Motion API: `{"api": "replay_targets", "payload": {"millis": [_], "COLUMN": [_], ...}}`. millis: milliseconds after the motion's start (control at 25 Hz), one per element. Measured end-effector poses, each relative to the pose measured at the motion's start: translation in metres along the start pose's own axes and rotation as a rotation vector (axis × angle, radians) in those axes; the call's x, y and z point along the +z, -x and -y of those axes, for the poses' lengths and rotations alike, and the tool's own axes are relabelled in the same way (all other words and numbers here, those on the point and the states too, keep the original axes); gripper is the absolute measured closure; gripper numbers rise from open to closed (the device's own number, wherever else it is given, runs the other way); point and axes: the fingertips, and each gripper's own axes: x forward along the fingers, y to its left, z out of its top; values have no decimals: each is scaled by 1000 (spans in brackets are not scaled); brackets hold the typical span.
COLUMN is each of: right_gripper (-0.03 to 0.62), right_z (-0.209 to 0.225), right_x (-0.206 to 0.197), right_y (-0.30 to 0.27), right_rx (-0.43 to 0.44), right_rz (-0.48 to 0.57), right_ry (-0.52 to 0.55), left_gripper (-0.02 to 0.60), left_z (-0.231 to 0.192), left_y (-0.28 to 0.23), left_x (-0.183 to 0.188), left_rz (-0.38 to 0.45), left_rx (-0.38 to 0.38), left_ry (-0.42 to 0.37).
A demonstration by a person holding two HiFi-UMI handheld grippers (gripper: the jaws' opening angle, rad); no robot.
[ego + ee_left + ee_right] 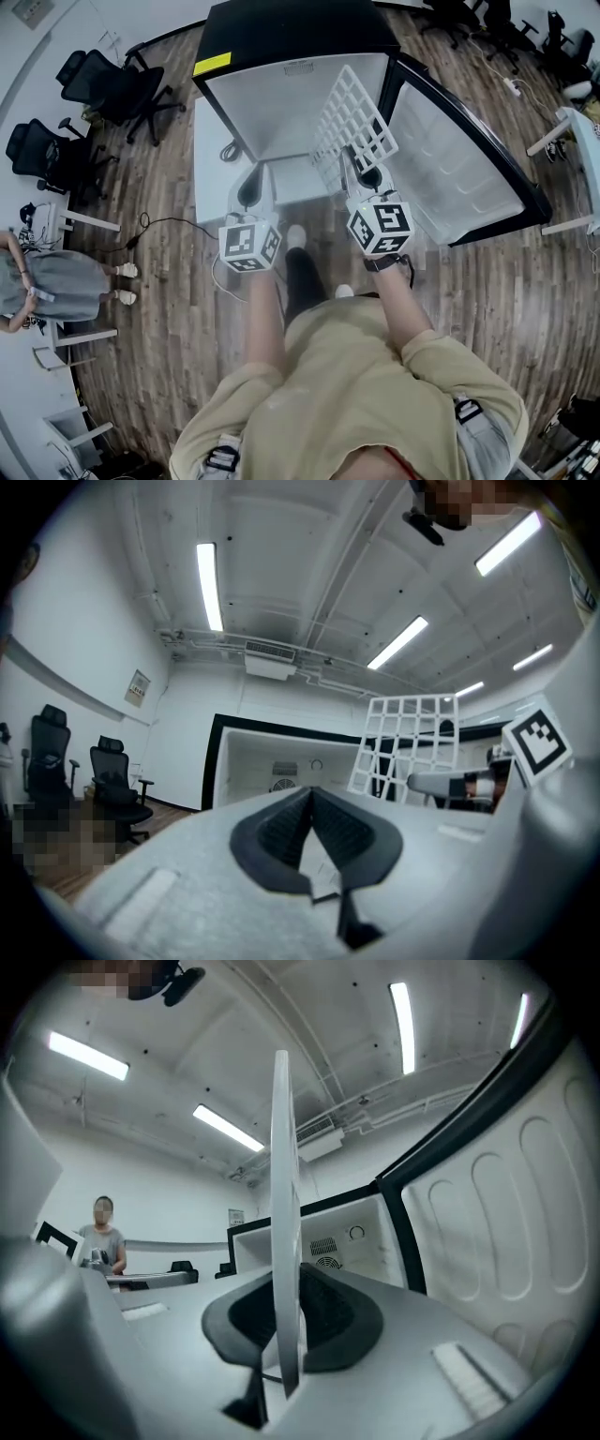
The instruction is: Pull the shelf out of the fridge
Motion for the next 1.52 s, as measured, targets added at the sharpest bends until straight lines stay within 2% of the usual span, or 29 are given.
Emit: {"api": "replay_targets", "payload": {"millis": [240, 520, 1040, 1520], "right_gripper": [563, 563, 563, 563], "right_z": [5, 11, 21, 20], "right_x": [10, 14, 12, 10], "right_y": [0, -1, -3, -5], "right_rx": [-33, -66, -80, -61], "right_rz": [6, -2, -9, -16], "right_ry": [125, 241, 235, 232], "left_gripper": [581, 581, 581, 581], "left_z": [6, 9, 6, 16], "left_y": [-8, -15, -16, -24], "left_x": [0, 3, 3, 0], "left_rz": [-11, -7, -6, -11], "left_rx": [14, 10, 33, 20], "left_ry": [-71, -76, -79, -77]}}
